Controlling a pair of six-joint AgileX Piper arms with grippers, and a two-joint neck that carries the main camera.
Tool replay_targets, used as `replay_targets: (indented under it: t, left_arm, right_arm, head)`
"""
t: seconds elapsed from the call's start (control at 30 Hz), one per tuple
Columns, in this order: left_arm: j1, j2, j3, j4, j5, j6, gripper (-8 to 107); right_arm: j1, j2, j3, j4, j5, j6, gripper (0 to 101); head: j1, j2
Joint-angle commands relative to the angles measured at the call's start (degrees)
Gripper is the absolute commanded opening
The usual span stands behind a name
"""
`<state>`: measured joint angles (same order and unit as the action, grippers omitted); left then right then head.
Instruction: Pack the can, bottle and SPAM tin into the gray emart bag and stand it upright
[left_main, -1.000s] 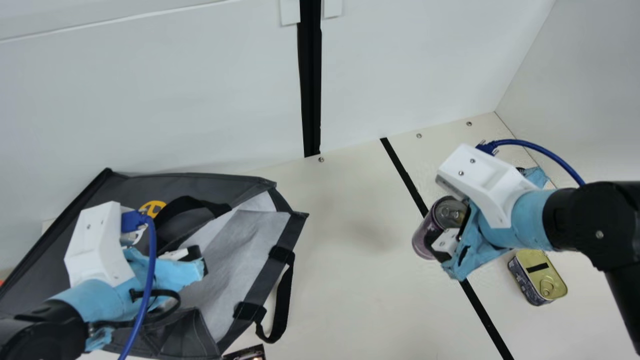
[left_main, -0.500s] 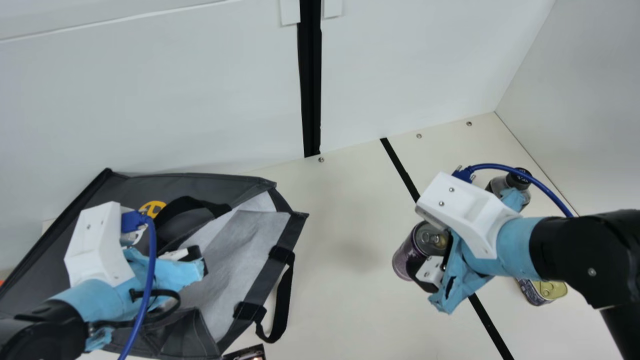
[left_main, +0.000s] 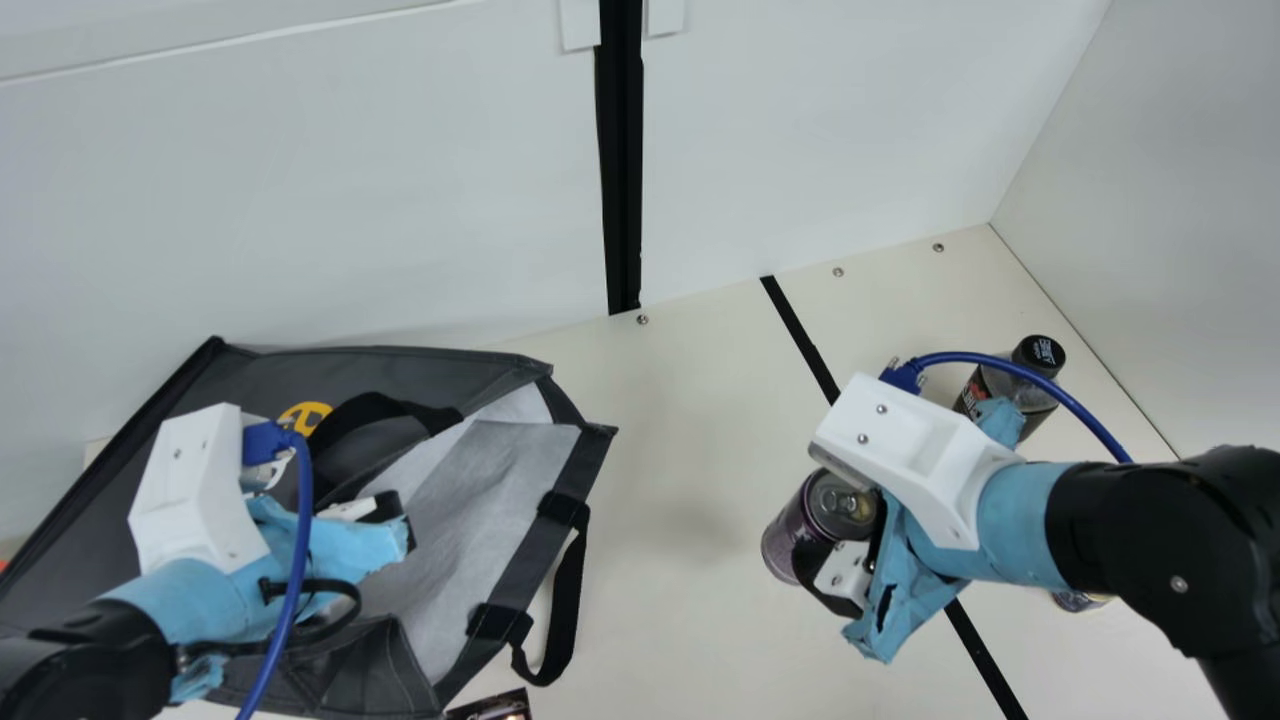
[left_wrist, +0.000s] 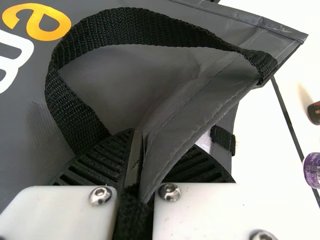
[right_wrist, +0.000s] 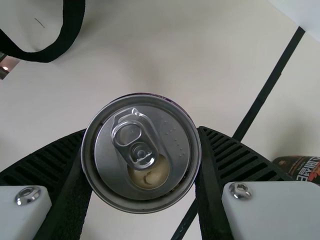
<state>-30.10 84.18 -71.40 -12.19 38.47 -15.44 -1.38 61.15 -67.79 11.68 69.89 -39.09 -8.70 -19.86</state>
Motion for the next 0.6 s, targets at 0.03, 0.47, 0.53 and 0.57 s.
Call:
replay_targets:
  t: [0.03, 0.47, 0.53, 0.57]
  left_arm:
    - [0.0, 0.0, 0.0, 0.0, 0.0, 0.0, -8]
    - [0.0, 0.0, 0.0, 0.0, 0.0, 0.0, -8]
    - [0.0, 0.0, 0.0, 0.0, 0.0, 0.0, -8]
    - [0.0, 0.0, 0.0, 0.0, 0.0, 0.0, -8]
  right_arm:
    - [0.3, -0.2, 0.0, 0.3, 0.0, 0.1, 0]
    - [2.3, -2.3, -2.2, 4.1, 0.0, -0.5, 0]
    - [2.7, -2.5, -2.4, 4.8, 0.0, -0.3, 0]
    - [2.7, -2.6, -2.5, 5.2, 0.0, -0.3, 0]
  head:
    - [-1.3, -0.1]
    - [-1.3, -0.1]
    - [-1.3, -0.1]
    - [-1.3, -0.1]
